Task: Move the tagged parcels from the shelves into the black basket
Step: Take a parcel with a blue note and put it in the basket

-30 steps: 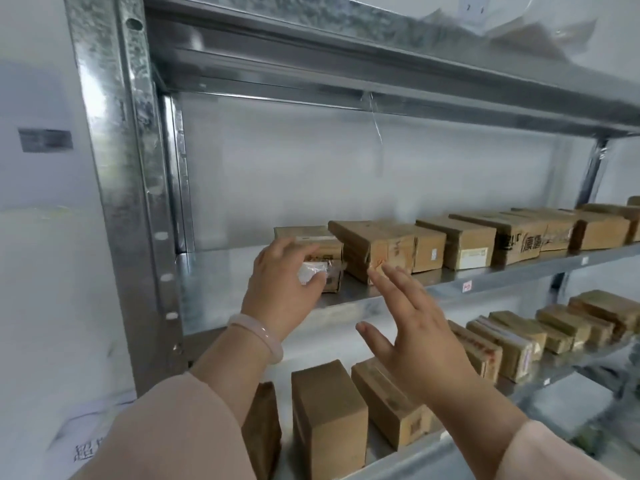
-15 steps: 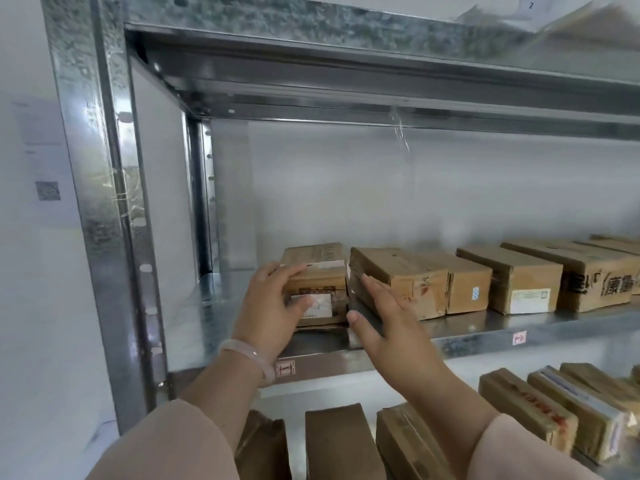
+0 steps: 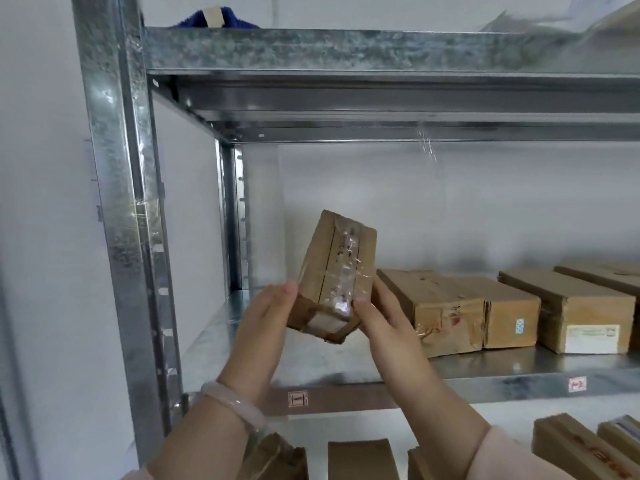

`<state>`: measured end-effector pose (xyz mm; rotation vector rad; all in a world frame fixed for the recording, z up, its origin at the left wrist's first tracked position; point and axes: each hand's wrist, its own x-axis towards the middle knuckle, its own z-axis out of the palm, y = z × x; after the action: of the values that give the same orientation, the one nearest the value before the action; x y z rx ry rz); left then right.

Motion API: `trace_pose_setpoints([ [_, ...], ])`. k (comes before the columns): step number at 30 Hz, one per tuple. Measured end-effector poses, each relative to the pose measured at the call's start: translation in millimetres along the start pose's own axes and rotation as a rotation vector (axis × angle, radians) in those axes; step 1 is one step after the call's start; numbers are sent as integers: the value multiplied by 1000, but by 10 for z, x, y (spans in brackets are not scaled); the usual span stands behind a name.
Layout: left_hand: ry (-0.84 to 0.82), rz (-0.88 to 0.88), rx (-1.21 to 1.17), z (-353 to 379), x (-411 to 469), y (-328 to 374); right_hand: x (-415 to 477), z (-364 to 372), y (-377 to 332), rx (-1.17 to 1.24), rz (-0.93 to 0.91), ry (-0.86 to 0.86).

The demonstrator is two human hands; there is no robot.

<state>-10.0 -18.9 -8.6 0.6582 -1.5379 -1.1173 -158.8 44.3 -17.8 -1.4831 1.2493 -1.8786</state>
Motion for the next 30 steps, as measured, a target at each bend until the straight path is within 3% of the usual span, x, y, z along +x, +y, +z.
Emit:
trace_pose_setpoints([
  [3,-30,-21,2,42,14,54,-31,38,13,-148,-121,-76],
  [7,106,17,0,82,48,16,-16,36,30,-184,-163,-70],
  [12,140,-152,-390,37,91,-27,90,-86,115,-305,-134,-24],
  [14,136,-203,-434,41,94,-51,103,-95,152,-260,-88,-40],
  [19,99,-93,-62,-28,117,-37,152,-44,163,-227,-58,-96],
  [23,-47,-169,73,-156,116,26,272,26,203,-407,-85,-108],
  [27,17,-218,143,-257,175,48,345,100,167,-500,-61,-166],
  [30,-25,-295,213,-360,276,78,305,38,102,-620,-102,-149],
])
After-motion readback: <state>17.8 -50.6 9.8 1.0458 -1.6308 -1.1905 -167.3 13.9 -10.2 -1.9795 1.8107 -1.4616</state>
